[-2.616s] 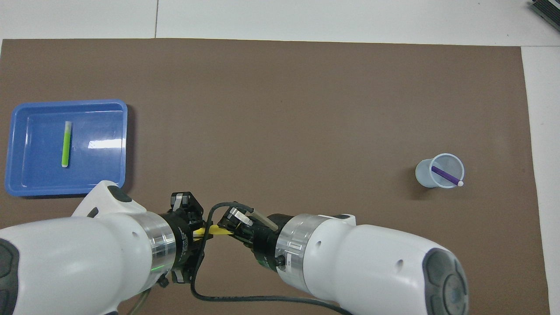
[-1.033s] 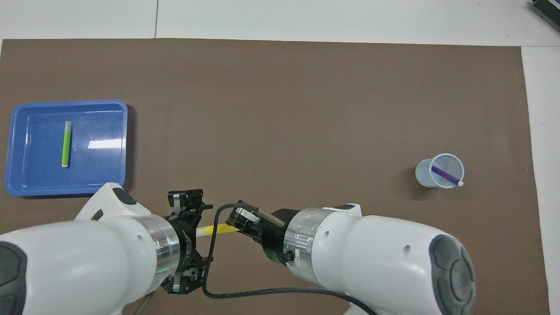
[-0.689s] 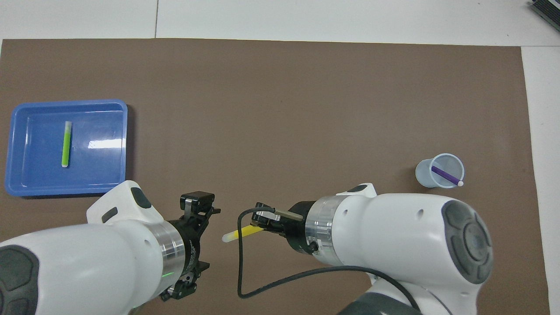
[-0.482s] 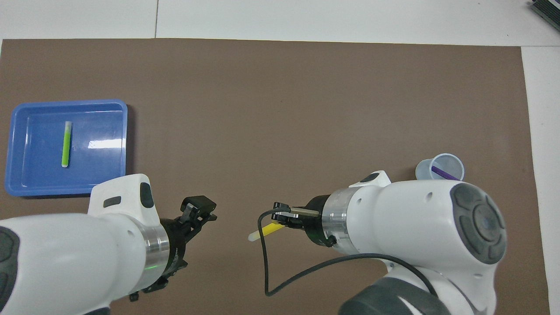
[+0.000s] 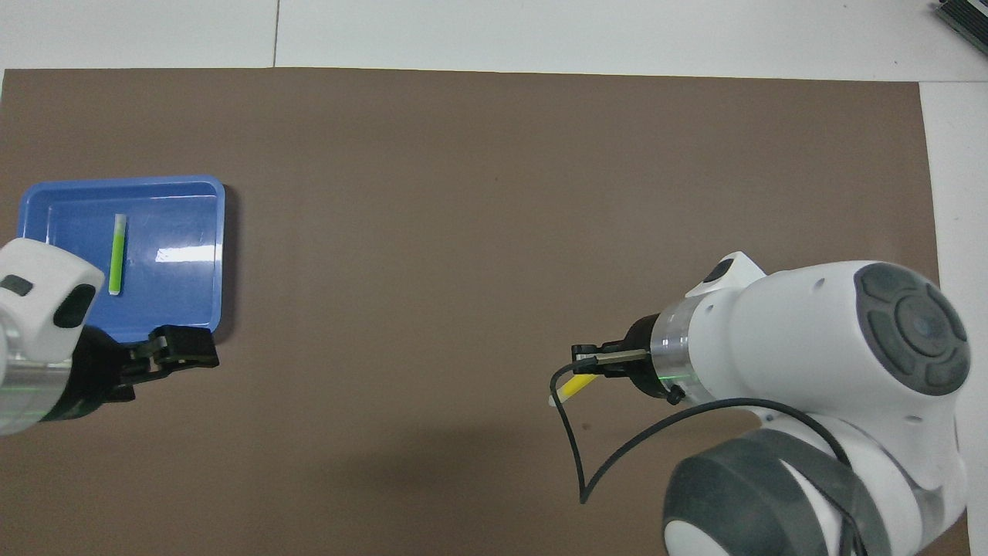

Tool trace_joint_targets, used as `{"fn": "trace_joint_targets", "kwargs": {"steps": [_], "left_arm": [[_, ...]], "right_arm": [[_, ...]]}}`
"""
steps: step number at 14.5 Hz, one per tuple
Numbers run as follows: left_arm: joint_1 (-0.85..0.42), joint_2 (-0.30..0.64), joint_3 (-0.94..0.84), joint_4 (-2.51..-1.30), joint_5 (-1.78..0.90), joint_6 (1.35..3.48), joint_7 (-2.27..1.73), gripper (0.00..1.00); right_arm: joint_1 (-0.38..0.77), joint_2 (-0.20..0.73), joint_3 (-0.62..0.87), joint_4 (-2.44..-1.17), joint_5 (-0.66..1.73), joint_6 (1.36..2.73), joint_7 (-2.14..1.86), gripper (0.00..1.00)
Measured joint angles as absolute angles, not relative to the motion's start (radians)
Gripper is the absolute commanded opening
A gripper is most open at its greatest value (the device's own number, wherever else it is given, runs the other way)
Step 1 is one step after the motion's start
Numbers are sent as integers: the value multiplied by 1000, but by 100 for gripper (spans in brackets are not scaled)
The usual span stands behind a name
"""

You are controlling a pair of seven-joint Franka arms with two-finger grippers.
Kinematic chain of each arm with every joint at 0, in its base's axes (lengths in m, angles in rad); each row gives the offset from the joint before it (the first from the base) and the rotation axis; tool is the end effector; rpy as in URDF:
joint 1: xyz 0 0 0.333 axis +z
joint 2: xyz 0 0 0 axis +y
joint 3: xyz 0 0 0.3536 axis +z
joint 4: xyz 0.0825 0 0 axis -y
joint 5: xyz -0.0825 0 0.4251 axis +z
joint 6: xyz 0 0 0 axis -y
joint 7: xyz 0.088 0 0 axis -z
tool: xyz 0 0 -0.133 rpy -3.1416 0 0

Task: Transfer and insert pens with both arms
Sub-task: 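Open the left gripper and pull both grippers apart, then carry the yellow pen to the clear cup with the right gripper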

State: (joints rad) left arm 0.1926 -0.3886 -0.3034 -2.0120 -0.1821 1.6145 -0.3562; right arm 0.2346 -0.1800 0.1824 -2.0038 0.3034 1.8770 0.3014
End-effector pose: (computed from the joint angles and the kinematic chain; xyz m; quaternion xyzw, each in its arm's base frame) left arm 0.4560 -0.0959 0.6080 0.9897 0.1387 -0.0194 0.0307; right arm 0.4858 0.2537 0.5427 -0.9912 -0.0143 0.0213 0.1299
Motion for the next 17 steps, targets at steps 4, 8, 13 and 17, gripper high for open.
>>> {"fn": "trace_joint_targets", "kwargs": {"steps": [4, 8, 13, 17], "left_arm": [[358, -390, -300, -2012, -113, 1616, -26, 97], [496, -392, -300, -2012, -90, 1641, 202, 97], [517, -391, -303, -2037, -74, 1683, 257, 95], [517, -391, -304, -2082, -72, 1744, 261, 95]], "right_arm": [[211, -183, 182, -1989, 148, 1818, 156, 0], [174, -184, 182, -1962, 9, 1778, -50, 0], [79, -183, 182, -1960, -126, 1809, -361, 0], [-21, -172, 181, -1986, -129, 1959, -557, 0]]}}
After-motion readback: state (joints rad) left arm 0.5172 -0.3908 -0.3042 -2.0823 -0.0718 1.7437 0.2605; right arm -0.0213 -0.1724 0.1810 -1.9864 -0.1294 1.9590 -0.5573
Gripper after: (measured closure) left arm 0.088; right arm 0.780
